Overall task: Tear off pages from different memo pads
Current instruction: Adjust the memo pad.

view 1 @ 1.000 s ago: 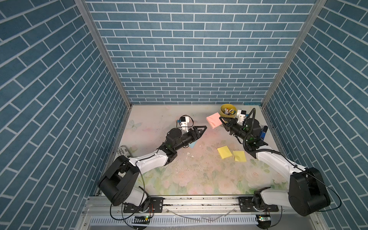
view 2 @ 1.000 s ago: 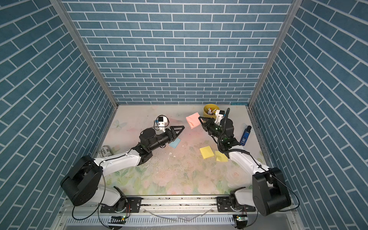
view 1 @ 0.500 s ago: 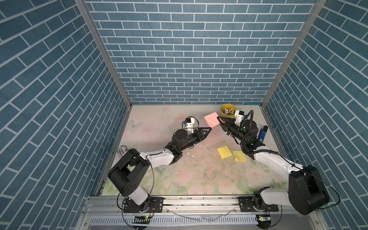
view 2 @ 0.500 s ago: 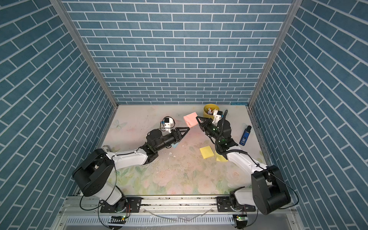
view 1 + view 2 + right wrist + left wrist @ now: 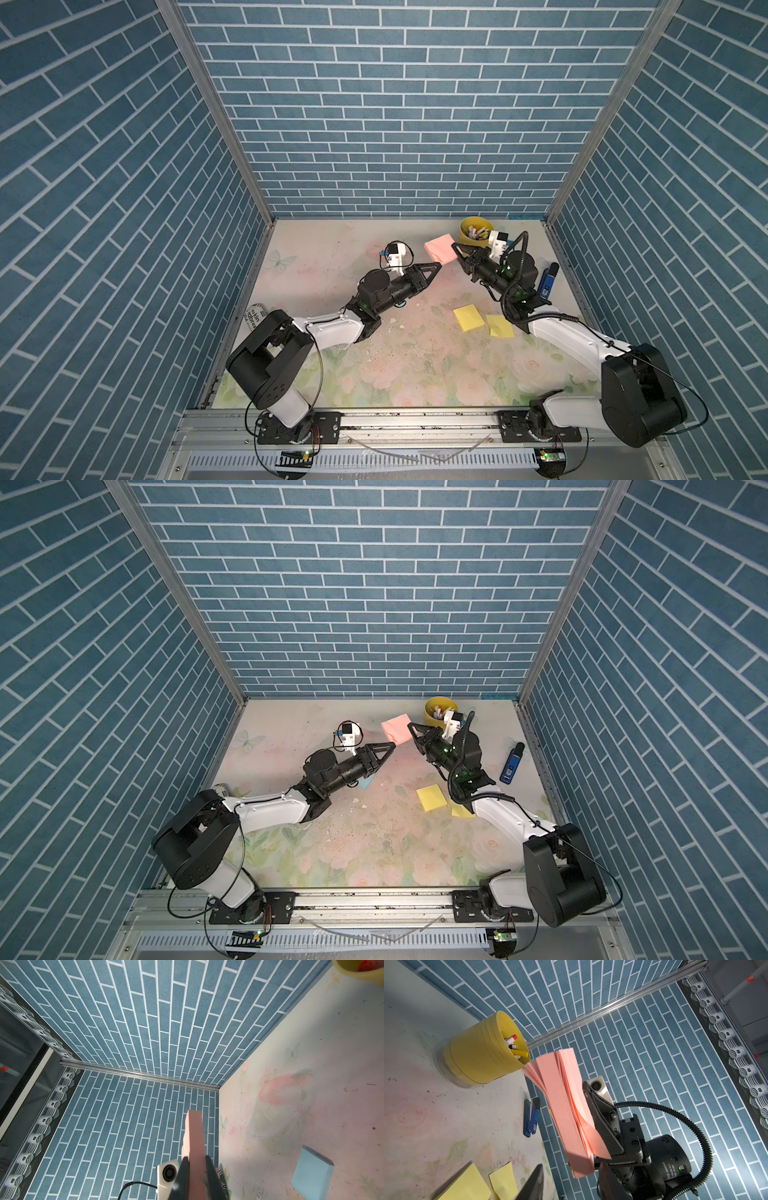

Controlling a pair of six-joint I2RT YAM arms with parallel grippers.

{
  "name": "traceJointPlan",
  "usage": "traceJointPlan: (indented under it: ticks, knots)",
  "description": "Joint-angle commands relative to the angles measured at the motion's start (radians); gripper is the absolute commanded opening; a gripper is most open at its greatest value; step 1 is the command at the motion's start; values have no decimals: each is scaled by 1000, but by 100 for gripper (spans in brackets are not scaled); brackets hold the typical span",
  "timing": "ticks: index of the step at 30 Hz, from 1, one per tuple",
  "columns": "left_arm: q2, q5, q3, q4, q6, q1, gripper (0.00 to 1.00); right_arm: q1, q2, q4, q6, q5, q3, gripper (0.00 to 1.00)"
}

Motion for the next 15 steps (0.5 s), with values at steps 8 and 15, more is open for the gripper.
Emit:
traceJointPlan:
  ticks: [8, 15]
  knots:
    - [49, 30, 24, 104, -52, 17, 36, 13, 12, 113, 78, -7, -30, 0]
    - [49, 37, 23, 113, -48, 18, 30, 13, 33, 189, 150, -11, -62, 0]
